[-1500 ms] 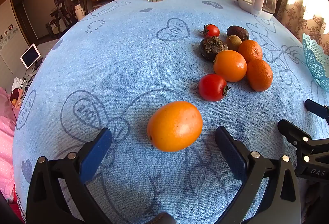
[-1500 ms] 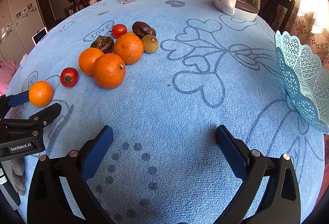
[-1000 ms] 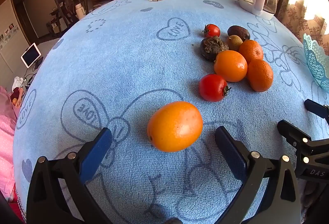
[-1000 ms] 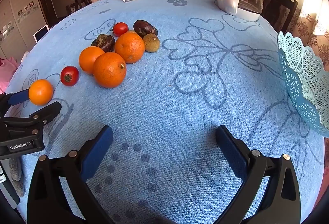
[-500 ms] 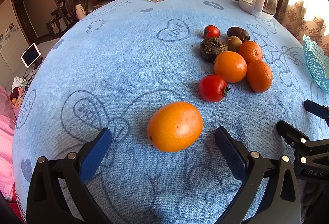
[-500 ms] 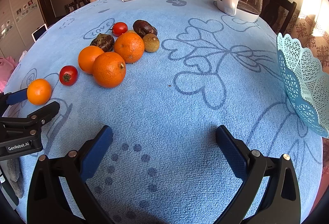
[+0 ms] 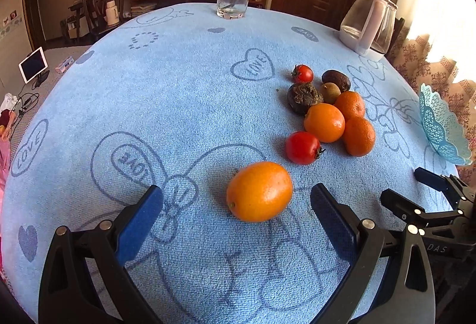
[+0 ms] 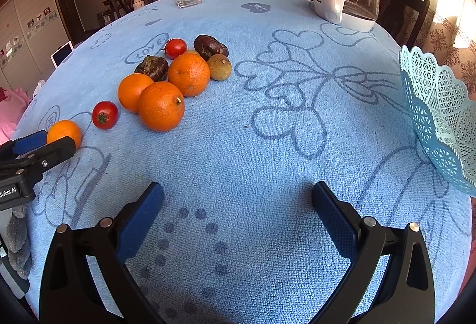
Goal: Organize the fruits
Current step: 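Move the left gripper to the large orange and close on it, then grasp a small orange with the right gripper while the left gripper holds the large orange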
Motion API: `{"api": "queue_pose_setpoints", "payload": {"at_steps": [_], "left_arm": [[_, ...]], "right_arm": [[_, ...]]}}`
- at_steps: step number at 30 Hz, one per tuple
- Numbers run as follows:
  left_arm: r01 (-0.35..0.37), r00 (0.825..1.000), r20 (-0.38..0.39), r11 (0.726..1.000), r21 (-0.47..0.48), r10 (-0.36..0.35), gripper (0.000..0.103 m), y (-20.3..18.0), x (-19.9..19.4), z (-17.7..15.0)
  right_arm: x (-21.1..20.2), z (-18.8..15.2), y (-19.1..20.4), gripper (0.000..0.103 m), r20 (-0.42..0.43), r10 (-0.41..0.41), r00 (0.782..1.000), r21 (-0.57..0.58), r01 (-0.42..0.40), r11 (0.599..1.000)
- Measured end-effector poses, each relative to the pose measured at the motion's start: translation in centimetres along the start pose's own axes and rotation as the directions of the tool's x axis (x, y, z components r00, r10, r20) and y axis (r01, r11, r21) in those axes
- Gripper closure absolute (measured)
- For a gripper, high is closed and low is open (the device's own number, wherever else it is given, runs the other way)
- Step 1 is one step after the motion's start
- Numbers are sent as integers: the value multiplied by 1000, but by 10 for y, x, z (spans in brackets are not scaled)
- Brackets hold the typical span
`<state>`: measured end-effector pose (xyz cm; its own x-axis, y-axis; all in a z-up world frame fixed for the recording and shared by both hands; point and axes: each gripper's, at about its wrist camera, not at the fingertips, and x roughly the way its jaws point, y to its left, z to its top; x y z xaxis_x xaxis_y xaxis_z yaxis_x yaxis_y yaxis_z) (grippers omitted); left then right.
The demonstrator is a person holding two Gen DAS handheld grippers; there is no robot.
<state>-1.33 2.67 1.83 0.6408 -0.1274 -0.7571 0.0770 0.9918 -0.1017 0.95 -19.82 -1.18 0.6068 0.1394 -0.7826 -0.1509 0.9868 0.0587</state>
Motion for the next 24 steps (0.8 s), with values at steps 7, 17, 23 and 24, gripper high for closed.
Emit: {"api": "queue_pose_setpoints", "payload": {"at_steps": [7,17,23,24], "left_arm": [[3,1000,3,999,50,-4,14,-10,-2,0],[20,999,-26,997,70,-19,51,-13,11,5],[33,999,-3,998,56,-33,60,-11,4,5],[30,1000,2,998,53,-30,60,-10,3,5]], "right_arm": [[-19,3,6,2,90,39,995,-10,-38,999],[-27,18,17,2,137,92,986,-42,-87,995],[-10,32,30,14,102,124,987,-77,-116,990],[-5,34,32,17,89,131,987,-78,-124,989]]}}
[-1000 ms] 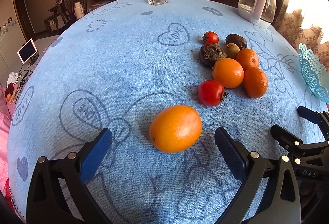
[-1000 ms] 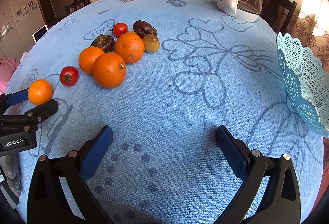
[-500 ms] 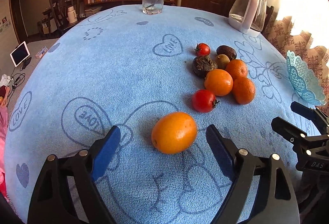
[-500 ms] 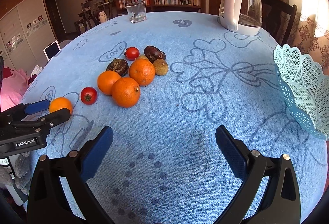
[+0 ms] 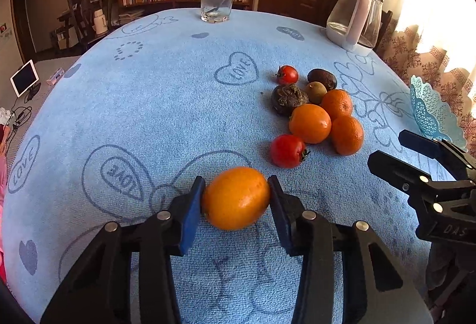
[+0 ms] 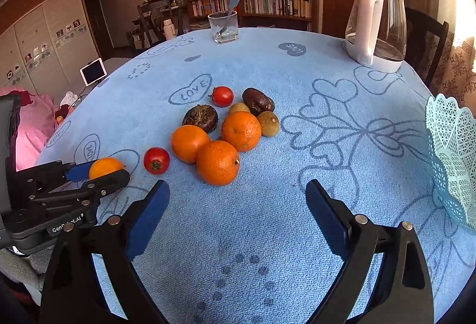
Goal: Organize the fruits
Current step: 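Grasp a small orange with the right gripper while the left gripper holds the large orange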
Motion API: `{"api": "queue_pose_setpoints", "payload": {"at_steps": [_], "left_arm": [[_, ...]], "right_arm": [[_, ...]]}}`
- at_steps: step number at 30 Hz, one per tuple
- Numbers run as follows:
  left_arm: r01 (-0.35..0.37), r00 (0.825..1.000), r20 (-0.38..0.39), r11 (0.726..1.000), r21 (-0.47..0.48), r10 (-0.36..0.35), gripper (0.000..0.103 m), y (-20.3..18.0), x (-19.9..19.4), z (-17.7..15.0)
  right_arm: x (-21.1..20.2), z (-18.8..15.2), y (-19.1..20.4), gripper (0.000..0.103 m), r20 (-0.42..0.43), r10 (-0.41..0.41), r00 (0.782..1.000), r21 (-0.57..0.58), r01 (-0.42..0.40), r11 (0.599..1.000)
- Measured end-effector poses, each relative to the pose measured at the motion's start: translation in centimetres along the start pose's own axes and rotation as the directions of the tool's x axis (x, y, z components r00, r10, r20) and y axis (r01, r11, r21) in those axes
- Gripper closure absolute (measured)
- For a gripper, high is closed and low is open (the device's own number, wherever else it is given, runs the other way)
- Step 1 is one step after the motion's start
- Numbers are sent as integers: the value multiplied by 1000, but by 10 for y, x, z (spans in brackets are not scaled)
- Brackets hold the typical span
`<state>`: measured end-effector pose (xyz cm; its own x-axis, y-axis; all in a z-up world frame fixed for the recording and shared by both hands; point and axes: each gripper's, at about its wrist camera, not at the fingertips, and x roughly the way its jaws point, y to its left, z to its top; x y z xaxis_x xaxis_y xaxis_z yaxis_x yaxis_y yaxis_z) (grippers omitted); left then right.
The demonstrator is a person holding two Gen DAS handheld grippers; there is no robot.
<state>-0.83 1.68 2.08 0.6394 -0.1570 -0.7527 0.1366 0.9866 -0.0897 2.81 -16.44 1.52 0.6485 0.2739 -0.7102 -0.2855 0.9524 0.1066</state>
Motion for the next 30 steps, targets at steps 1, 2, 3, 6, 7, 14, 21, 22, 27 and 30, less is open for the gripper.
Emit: {"api": "queue_pose_setpoints", "payload": {"at_steps": [1,2,3,6,7,14,21,22,27,30], "left_arm": [[-4,1000,6,1000,0,4,60,1,-2,0],[-8,1000,13,1000,2,8,60,1,-4,1],[-12,1000,21,1000,4,11,60,2,-6,1],[-14,999,37,1000,5,14,59,3,-11,2],[-11,999,39,1000,2,11,60,4,-13,1],[-9,999,35,1000,-2,9,60,5,-14,0],[-11,999,38,1000,0,11,59,3,-14,-1],[-12,999,39,1000,1,12,60,2,-15,0],[-13,999,42,1000,3,13,60,0,-16,-1],[-13,999,39,1000,5,13,60,-2,-16,-1]], "right_arm": [[5,2,1,23,-13,9,1000,1,-9,1000],[10,4,2,27,-23,14,1000,1,-14,1000],[14,6,2,28,-30,17,999,1,-17,1000],[26,12,4,37,-51,24,998,3,-24,1000],[30,13,4,41,-60,26,998,7,-26,1000],[40,13,2,50,-81,35,996,32,-32,999],[34,11,5,65,-57,46,997,28,-44,999],[33,10,5,65,-55,47,997,30,-45,999],[17,6,-1,65,-22,60,998,56,-58,997],[3,5,-6,65,11,61,998,66,-62,996]]}}
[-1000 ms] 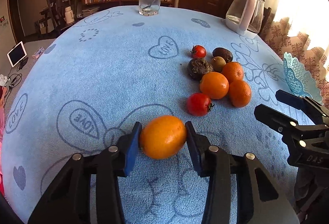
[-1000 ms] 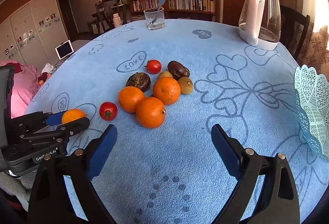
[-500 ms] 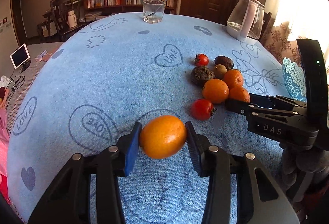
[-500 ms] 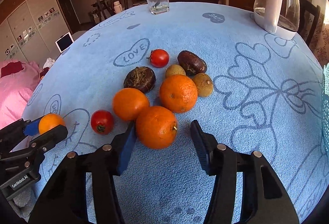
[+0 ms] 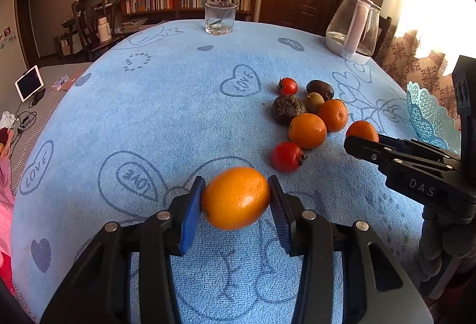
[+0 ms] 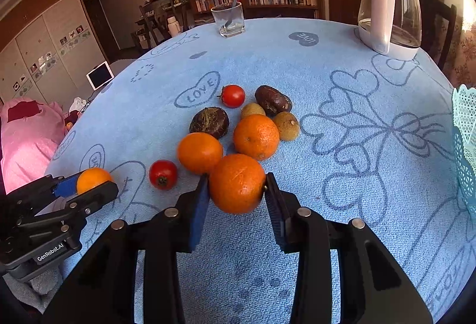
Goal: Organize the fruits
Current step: 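Grasp a small orange with the right gripper while the left gripper holds the large orange, then carry the small orange into the teal basket and open the right gripper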
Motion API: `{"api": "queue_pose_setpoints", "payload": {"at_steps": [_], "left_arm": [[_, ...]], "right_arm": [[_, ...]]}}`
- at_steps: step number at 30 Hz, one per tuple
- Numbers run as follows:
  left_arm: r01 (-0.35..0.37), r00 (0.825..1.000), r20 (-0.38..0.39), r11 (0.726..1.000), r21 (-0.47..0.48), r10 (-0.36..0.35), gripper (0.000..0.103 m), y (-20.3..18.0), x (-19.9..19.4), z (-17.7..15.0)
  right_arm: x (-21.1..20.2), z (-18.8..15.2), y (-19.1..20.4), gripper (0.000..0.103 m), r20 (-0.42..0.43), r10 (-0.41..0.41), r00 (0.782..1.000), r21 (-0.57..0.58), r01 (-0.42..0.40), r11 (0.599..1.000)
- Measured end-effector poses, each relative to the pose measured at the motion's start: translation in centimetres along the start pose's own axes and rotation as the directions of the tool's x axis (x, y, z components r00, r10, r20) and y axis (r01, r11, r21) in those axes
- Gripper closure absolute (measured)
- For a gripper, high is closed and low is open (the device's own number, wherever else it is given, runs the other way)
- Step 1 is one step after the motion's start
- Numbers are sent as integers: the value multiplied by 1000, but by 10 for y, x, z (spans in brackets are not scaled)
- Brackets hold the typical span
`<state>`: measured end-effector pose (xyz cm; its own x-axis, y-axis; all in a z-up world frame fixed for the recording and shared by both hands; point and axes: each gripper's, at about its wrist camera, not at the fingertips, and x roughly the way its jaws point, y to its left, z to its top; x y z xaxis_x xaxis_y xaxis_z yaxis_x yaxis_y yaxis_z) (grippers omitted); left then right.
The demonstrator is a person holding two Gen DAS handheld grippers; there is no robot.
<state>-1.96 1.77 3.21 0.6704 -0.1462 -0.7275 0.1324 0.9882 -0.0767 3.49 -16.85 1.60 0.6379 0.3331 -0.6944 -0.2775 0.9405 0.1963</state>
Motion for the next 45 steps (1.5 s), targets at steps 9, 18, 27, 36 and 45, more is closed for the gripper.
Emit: {"api": "queue_pose_setpoints", "payload": {"at_steps": [9,18,27,36,45], "left_arm": [[8,1000,12,1000,17,-9,60,-14,-8,3],[25,999,38,997,77,-28,59,-47,-16,14],[59,996,60,985,163,-69,59,-96,-20,29],[86,992,65,963,255,-106,59,-148,-17,41],[148,981,69,931,334,-181,59,-198,-12,53]], "right_arm": [[-47,-1,-37,65,95,-42,995,78,35,996],[-103,-5,-108,65,187,-182,965,212,141,967],[-135,-16,-182,65,193,-329,925,337,252,907],[-126,-35,-219,62,136,-382,914,414,298,860],[-144,-43,-229,42,212,-459,863,492,312,813]]}}
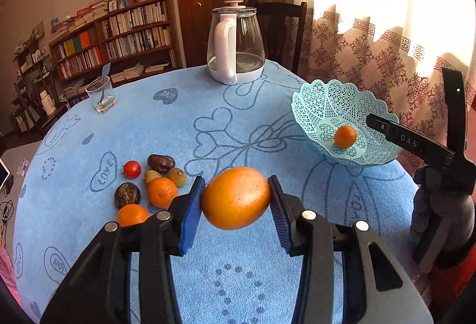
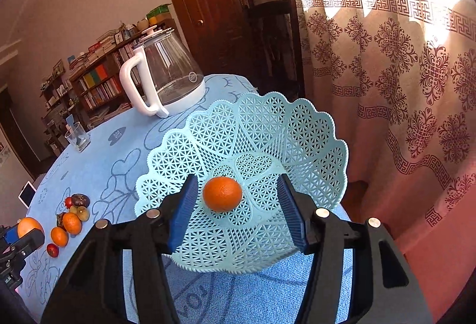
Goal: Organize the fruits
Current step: 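Carry the small orange into the teal basket and open the right gripper, then lower the large orange into the teal basket and open the left gripper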
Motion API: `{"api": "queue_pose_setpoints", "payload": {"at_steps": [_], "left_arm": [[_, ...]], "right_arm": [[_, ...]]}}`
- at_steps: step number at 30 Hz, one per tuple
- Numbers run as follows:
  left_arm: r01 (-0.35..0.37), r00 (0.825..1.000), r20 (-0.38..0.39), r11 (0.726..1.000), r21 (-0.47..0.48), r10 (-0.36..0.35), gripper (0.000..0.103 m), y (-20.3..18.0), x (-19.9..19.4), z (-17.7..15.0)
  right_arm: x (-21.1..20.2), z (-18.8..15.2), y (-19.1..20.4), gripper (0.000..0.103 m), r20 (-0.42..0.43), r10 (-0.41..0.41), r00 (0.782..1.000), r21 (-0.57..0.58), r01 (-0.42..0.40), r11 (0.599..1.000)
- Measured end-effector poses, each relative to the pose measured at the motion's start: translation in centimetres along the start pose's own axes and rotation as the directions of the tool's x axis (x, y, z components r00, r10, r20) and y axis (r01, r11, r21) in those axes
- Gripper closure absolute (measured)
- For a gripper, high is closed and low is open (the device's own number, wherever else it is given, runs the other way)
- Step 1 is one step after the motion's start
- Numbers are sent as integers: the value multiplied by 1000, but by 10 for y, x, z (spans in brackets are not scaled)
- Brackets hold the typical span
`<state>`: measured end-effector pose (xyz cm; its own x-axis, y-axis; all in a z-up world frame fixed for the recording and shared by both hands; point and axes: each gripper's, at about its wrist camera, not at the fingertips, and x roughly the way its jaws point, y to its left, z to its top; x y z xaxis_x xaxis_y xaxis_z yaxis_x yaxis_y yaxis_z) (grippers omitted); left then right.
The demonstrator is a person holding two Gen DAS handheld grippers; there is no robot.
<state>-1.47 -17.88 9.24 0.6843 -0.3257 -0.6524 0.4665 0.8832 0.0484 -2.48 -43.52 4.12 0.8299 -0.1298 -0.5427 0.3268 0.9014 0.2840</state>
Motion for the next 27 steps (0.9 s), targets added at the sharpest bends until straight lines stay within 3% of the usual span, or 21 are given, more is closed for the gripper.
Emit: {"api": "queue_pose_setpoints", "payload": {"at_steps": [5,16,27], "left_arm": [[56,998,14,998,18,-57,59,-19,17,17],[158,987,-2,987,36,-158,59,-54,61,48],[206,979,-10,976,70,-206,59,-81,89,67]], "right_arm": [[-9,2,-15,26,67,-62,996,88,56,995],[-30,3,-19,22,188,-127,974,109,108,988],[-35,2,-24,20,222,-152,963,146,122,982]]}}
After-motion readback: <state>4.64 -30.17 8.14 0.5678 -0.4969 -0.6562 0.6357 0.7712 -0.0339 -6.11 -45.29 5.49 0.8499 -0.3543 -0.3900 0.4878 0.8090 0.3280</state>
